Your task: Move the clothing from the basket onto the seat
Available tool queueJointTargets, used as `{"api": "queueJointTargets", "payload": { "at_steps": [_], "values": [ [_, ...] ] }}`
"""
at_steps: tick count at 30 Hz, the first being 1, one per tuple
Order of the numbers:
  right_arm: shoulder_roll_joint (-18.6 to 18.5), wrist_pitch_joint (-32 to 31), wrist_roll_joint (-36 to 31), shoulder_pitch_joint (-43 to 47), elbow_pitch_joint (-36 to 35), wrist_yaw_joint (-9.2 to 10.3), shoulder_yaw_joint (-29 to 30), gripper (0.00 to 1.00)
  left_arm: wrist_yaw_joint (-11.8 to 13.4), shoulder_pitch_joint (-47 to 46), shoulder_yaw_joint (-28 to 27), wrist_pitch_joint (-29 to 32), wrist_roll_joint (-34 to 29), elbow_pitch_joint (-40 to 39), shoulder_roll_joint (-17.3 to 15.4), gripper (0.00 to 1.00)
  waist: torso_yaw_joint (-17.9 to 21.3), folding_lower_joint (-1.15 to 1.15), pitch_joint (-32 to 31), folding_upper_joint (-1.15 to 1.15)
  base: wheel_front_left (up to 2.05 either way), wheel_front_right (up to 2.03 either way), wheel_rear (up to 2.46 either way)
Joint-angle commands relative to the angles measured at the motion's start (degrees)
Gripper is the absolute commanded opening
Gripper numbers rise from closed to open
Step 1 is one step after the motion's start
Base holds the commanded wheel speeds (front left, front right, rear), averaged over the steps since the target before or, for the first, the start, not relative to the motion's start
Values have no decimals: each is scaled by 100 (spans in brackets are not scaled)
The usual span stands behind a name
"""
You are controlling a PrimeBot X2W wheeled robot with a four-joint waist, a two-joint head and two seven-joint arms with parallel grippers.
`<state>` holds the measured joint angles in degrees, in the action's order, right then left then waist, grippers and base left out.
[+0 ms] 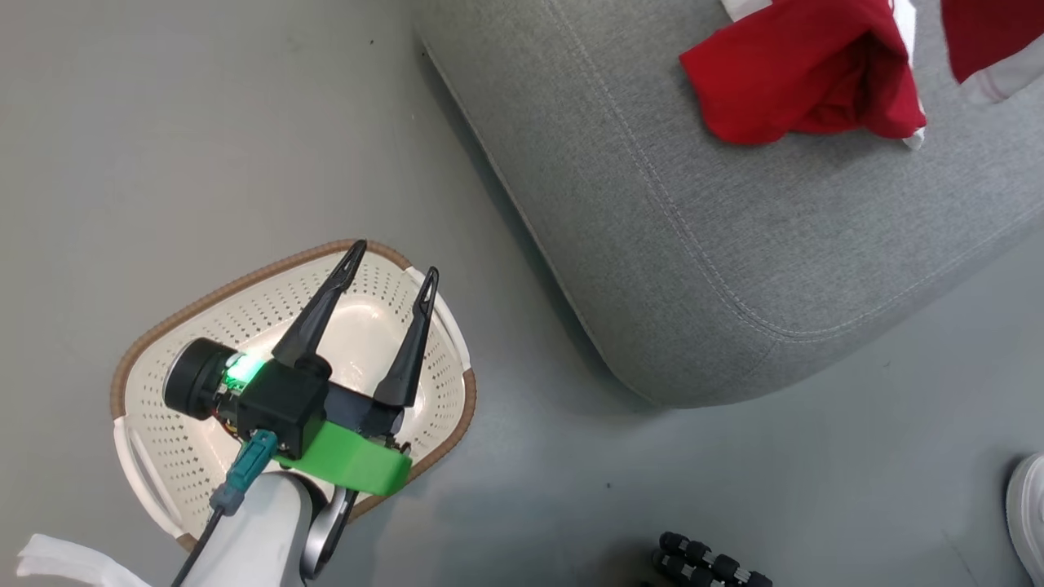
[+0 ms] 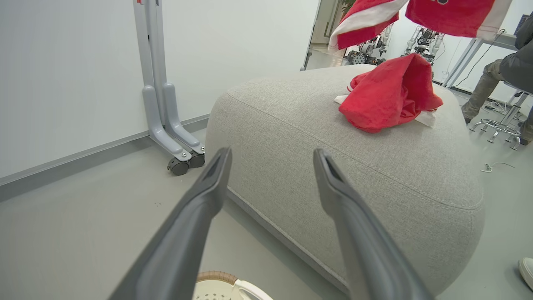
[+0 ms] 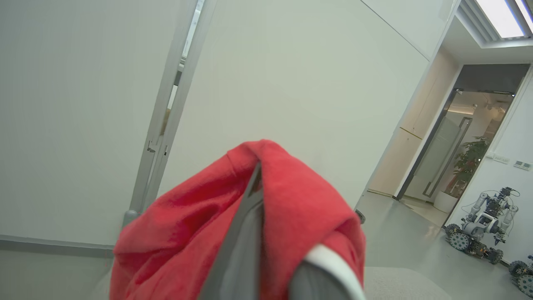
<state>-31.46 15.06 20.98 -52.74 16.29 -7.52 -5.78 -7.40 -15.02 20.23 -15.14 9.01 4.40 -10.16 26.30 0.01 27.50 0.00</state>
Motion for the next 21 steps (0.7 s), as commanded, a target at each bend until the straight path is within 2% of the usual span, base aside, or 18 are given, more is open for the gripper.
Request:
{"api": "queueJointTargets", "payload": {
  "at_steps": [1, 6, 15, 21],
  "values": [
    [-29, 17, 10, -126, 139, 6, 36, 0, -12, -128, 1, 1, -92, -4, -85, 100, -219, -1, 307, 0, 0, 0, 0],
    [-133, 17, -109, -323, 656, 7, 55, 0, -12, -238, 37, 2, -123, -11, -153, 100, -359, -1, 538, 0, 0, 0, 0],
    [24, 17, -15, -448, 1802, 7, 451, 0, -12, -397, 64, 1, -217, -70, -222, 100, -575, -1, 910, 0, 0, 0, 0],
    [172, 17, 68, -471, 2587, 7, 196, 0, -12, -374, 39, 2, -254, -52, -186, 100, -701, -1, 1042, 0, 0, 0, 0]
  ]
}}
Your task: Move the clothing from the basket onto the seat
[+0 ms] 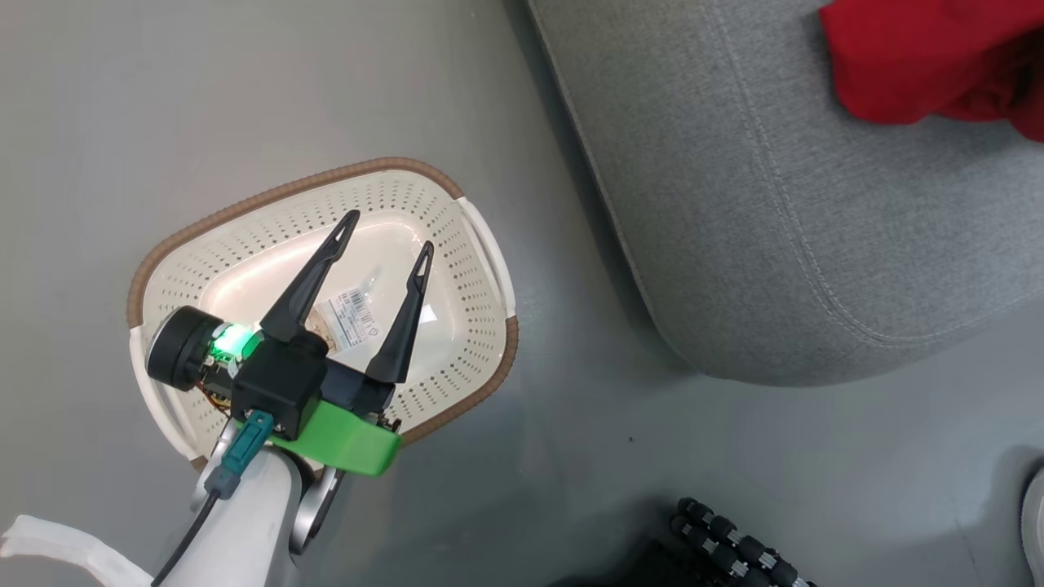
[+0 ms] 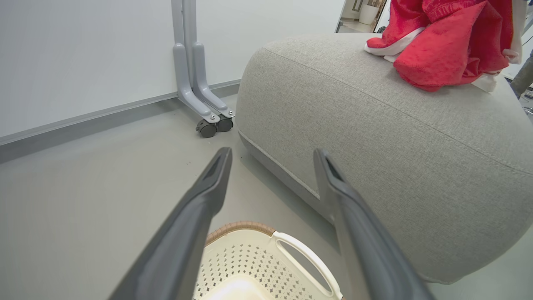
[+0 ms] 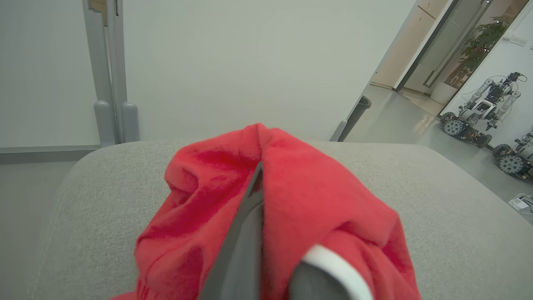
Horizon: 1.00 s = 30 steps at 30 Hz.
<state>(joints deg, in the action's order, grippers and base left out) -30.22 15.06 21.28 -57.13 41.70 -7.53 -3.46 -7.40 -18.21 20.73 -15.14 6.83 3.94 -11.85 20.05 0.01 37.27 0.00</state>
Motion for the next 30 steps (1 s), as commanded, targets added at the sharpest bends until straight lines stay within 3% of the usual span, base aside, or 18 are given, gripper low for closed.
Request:
{"api": "queueJointTargets", "payload": {
  "at_steps": [1, 5, 10, 11, 12, 23, 30],
  "values": [
    [91, 17, 113, -13, 220, 8, -136, 0, -12, -35, -14, 1, -39, -2, -5, 100, -92, -1, 65, 0, 0, 0, 0],
    [105, 17, 444, -158, 977, 9, -665, 0, -13, 5, 52, 2, -93, 24, 21, 100, -152, -1, 51, 0, 0, 0, 0],
    [91, 17, 720, -221, 1275, 9, -1043, 0, -13, -3, 37, 2, -95, 53, 101, 100, -183, -1, -13, 0, 0, 0, 0],
    [59, 17, 768, -261, 1275, 9, -1075, 77, -12, -4, 30, 2, -92, 62, 107, 100, -178, -1, -39, 0, 0, 0, 0],
    [52, 17, 818, -279, 1272, 9, -1103, 100, -13, -2, 20, 2, -88, 66, 113, 100, -171, -1, -63, 0, 0, 0, 0],
    [-13, 17, 1011, 101, 1286, 8, -1595, 100, -12, 52, 0, 2, 84, 171, 313, 100, -78, -1, -706, 0, 0, 0, 0],
    [-43, 17, 1095, 514, 1094, 8, -2200, 100, -13, 206, -34, 2, 220, 247, 509, 100, 6, -1, -1343, 0, 0, 0, 0]
  ]
}}
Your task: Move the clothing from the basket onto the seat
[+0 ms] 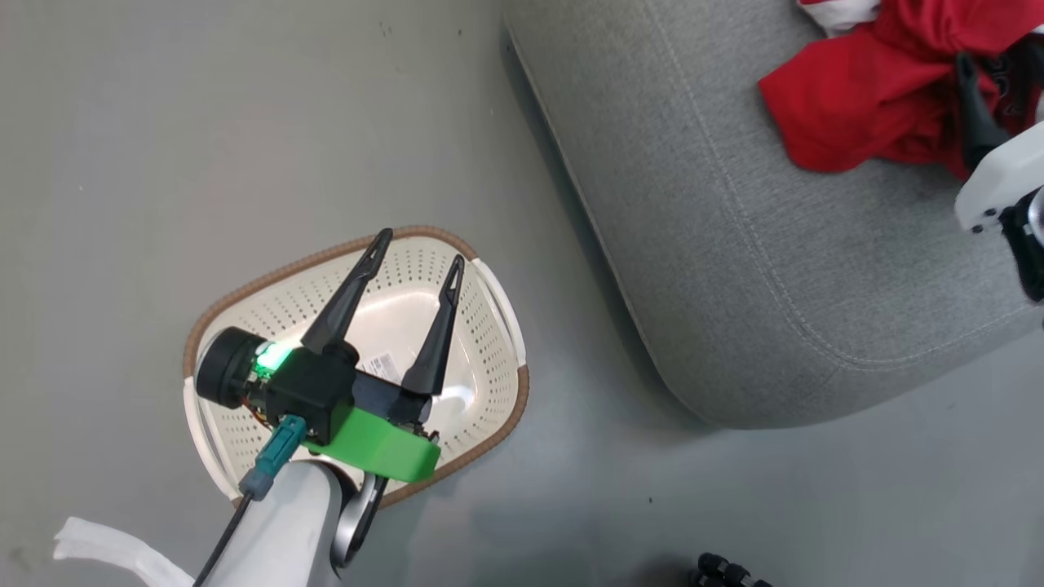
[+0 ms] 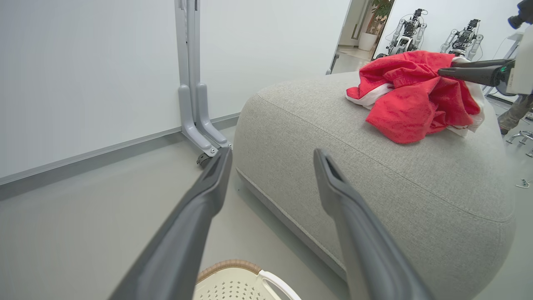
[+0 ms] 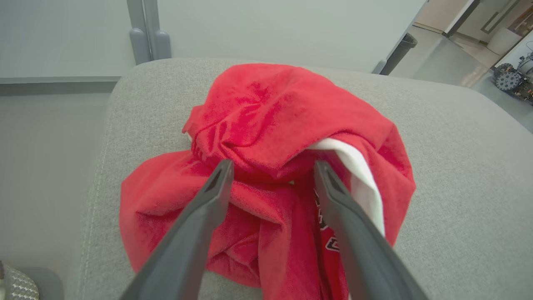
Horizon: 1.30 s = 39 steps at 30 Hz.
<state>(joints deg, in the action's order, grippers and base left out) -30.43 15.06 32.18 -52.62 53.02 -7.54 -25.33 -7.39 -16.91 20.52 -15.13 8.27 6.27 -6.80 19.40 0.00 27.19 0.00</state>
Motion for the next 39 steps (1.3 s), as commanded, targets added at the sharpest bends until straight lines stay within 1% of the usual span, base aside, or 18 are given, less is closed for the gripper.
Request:
{"api": "queueJointTargets", "payload": {
  "at_steps": [1, 5, 8, 13, 15, 21, 24, 29, 35, 39],
  "values": [
    [-56, 17, -22, 124, -144, 10, -126, 100, -13, 116, -34, 1, 81, 25, 26, 100, 91, 0, -435, 0, 0, 0, 0],
    [-150, 17, -82, 393, -639, 10, -381, 100, -13, 269, -125, 1, 96, 34, 113, 100, 160, 0, -761, 0, 0, 0, 0],
    [-239, 17, -114, 585, -1035, 10, -386, 100, -13, 408, -194, 1, 110, 30, 142, 100, 182, 0, -969, 0, 0, 0, 0],
    [-255, 17, 0, 984, -1794, 9, 138, 100, -13, 619, -298, 1, 144, 22, 205, 100, 186, 0, -1267, 0, 0, 0, 0],
    [-275, 17, -94, 1143, -2141, 10, 383, 100, -13, 685, -314, 1, 150, 24, 221, 100, 196, 0, -1363, 0, 0, 0, 0],
    [-168, 17, -450, 1815, -3224, 9, 1160, 100, -13, 871, -324, 1, 140, -15, 288, 100, 239, 0, -1595, 0, 0, 0, 0],
    [-30, 16, -655, 2229, -3771, 9, 1537, 100, -14, 953, -341, 1, 144, -40, 309, 100, 272, 0, -1676, 0, 0, 0, 0],
    [287, 17, -917, 2849, -4673, 9, 2007, 100, -14, 1089, -388, 1, 143, -82, 331, 100, 330, 0, -1785, 0, 0, 0, 0],
    [662, 16, -1213, 3586, -5479, 9, 2310, 100, -13, 1227, -393, 1, 161, -86, 355, 100, 320, 0, -1923, 0, 0, 0, 0],
    [968, 16, -1358, 4063, -5907, 9, 2458, 100, -14, 1305, -445, 1, 175, -90, 367, 100, 202, 0, -2019, 0, 0, 0, 0]
  ]
}}
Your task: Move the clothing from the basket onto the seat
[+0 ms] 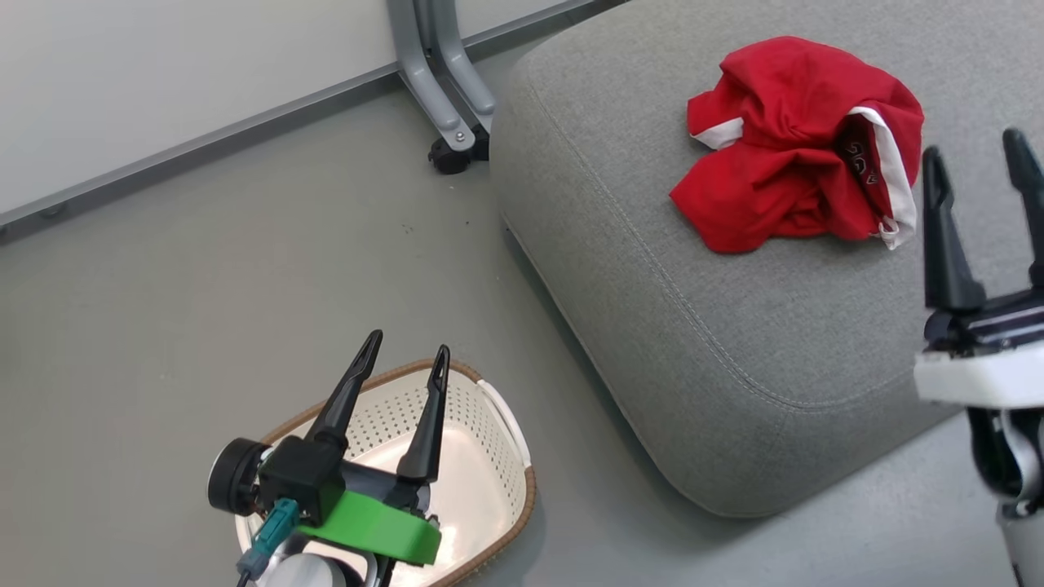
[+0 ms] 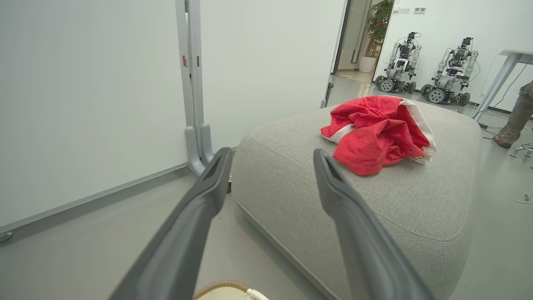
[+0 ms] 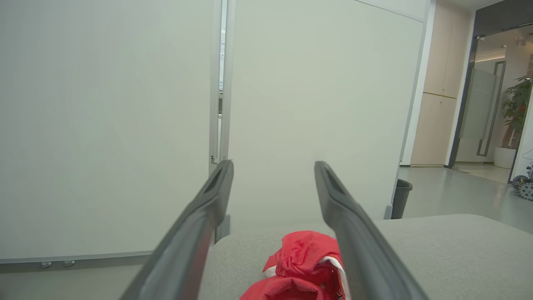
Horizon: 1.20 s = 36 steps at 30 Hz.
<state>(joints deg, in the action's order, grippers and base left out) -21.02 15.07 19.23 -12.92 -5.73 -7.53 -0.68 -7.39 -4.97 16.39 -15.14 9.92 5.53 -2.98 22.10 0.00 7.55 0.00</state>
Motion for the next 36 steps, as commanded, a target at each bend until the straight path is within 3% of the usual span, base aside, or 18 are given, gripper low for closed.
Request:
{"api": "queueJointTargets", "payload": {
  "at_steps": [1, 7, 14, 36],
  "values": [
    [93, 15, -83, 212, -130, 8, -4, 100, -13, 126, -48, 2, 18, -22, -10, 100, -113, 0, -84, 0, 0, 0, 0],
    [452, 15, -164, 798, -489, 8, -84, 100, -14, 221, -93, 2, 100, -30, 0, 100, -497, 0, -208, 0, 0, 0, 0],
    [574, 15, -336, 1316, -532, 8, -239, 100, -13, 402, -277, 2, 238, -35, 0, 100, -1123, 0, -373, 0, 0, 0, 0],
    [886, 15, -536, 1643, -209, 8, -673, 100, 188, 800, -914, 2, 408, 29, 2, 100, -2703, 0, -697, 0, 0, 0, 0]
  ]
}}
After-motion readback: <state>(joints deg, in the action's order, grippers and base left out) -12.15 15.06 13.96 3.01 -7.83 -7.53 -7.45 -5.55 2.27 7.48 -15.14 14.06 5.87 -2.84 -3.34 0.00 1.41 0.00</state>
